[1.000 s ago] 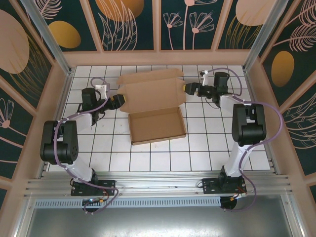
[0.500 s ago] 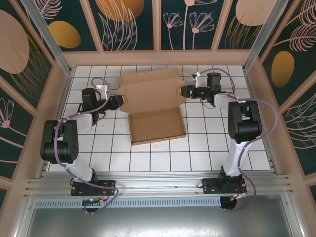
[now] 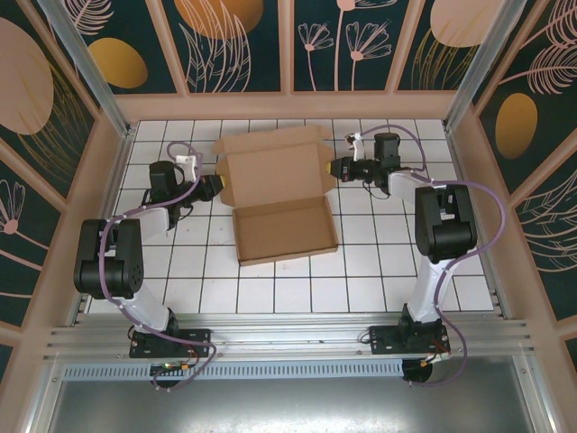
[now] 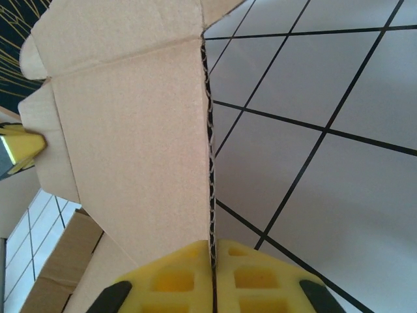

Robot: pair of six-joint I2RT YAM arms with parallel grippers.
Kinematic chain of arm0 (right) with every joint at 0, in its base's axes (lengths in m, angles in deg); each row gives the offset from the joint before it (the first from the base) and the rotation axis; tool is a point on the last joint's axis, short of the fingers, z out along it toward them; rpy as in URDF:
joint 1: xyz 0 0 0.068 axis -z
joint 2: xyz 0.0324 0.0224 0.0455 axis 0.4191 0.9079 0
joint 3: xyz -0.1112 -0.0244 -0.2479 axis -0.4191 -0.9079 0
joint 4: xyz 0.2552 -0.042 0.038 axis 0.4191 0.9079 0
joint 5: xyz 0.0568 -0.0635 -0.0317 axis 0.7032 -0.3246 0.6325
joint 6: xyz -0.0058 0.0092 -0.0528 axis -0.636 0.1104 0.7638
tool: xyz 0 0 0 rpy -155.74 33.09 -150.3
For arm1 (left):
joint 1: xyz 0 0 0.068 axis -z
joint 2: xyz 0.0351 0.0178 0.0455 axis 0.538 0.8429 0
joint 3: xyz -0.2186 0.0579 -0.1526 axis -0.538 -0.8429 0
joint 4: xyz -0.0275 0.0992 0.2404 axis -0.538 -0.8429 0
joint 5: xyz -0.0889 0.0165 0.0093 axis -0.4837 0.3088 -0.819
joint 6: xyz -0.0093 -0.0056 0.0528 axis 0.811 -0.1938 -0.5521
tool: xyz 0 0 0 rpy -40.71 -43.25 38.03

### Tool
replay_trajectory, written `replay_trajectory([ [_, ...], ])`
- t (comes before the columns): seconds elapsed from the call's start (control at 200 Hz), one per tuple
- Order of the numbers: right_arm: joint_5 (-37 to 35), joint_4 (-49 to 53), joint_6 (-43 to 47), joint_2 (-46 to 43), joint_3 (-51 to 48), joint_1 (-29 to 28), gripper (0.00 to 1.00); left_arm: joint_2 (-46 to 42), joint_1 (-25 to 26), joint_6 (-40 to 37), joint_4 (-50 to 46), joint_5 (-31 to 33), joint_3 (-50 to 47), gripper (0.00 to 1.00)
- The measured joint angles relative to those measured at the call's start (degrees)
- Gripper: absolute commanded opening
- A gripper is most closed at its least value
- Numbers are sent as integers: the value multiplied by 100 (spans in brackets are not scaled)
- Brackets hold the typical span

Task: Fold the paper box

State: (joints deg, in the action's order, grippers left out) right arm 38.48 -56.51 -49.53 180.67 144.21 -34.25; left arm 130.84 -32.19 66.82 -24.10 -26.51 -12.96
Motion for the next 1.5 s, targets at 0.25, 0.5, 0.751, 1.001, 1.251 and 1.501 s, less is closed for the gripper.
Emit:
replay_trajectory([
  [0.25, -1169, 0, 103, -614, -284, -378, 0, -323, 153, -26, -101, 562, 2, 0],
  [0.5, -2820, 125, 57, -962, -365, -870, 0, -566, 699, -170, -538, 1810, 153, 0],
  [0.751, -5077, 658, 28, -782, 0, -1788, 0, -608, 1117, -87, -960, 3097, 278, 0],
  [1.001, -6765, 1255, -223, -284, 708, -2212, 0, -195, 1810, -52, -1475, 4459, 986, 0],
  [1.251, -7683, 1631, -378, 157, 1228, -2553, 0, 79, 2179, 105, -1875, 5521, 1303, 0],
  [1.501, -7967, 1727, -470, 153, 1204, -2638, 0, 166, 2402, 297, -2098, 6067, 1436, 0],
])
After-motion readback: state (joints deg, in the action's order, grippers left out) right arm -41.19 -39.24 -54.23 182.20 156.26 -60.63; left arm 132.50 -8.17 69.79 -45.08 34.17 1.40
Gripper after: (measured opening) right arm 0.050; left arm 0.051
